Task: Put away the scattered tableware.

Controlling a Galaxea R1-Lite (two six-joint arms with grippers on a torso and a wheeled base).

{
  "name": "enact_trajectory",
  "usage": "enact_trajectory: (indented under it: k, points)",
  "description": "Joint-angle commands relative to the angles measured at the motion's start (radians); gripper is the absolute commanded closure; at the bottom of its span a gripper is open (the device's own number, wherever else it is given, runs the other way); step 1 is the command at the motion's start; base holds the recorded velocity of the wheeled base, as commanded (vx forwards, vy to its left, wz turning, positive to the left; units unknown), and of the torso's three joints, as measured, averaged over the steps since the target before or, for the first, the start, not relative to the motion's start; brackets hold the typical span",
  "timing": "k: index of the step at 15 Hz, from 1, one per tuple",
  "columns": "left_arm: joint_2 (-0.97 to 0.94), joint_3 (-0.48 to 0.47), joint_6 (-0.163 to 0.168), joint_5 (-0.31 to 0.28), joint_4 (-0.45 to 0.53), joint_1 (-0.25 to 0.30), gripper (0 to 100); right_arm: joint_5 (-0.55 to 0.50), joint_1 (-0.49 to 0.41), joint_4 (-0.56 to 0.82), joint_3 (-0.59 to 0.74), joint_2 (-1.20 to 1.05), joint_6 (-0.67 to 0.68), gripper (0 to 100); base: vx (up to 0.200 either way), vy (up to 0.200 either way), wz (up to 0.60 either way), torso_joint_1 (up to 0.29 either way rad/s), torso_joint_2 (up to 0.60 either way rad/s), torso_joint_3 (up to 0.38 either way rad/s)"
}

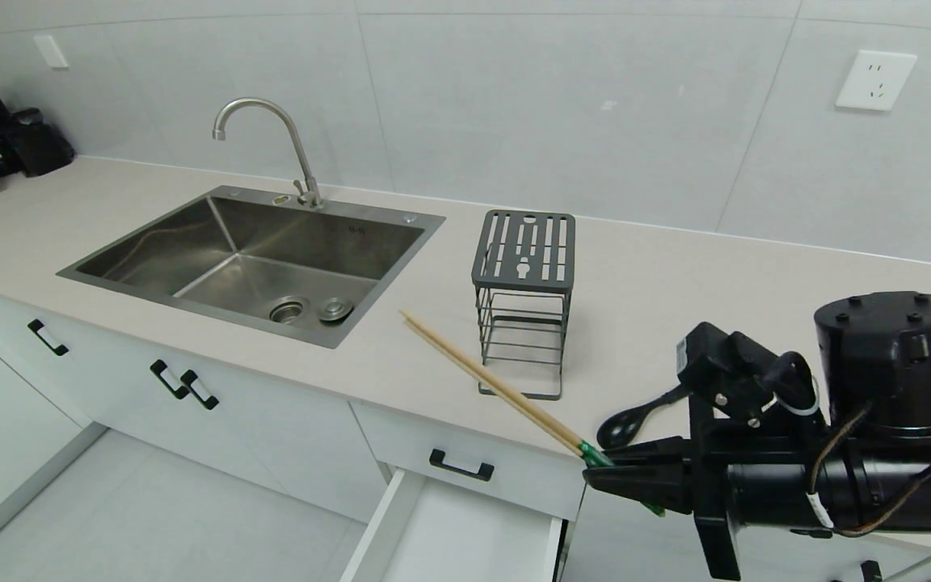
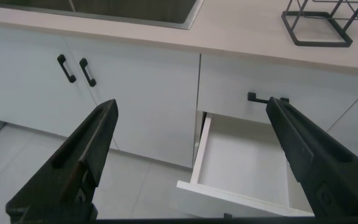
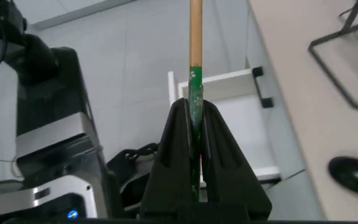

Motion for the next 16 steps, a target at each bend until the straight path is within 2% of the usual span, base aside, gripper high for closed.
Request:
enact_trajectory:
  k: [1,3,7,16]
  points:
    - [0.0,0.0,0.0,0.0,0.0,0.0,0,0.0,-0.009,0.034,-0.02,0.041,-0.111,100,0.0,0.0,0.0,0.0,0.0,0.0]
    - [0.0,0.0,0.0,0.0,0.0,0.0,0,-0.005,-0.007,0.063,-0.066,0.084,-0.271,100,0.0,0.0,0.0,0.0,0.0,0.0]
    - [0.0,0.0,0.0,0.0,0.0,0.0,0,-0.078,0.02,0.085,-0.099,0.106,-0.268,100,0.0,0.0,0.0,0.0,0.0,0.0]
    - [0.0,-0.001,0.0,0.0,0.0,0.0,0,-0.103,0.068,0.08,-0.147,0.135,-0.235,100,0.0,0.0,0.0,-0.037,0.07,0.037]
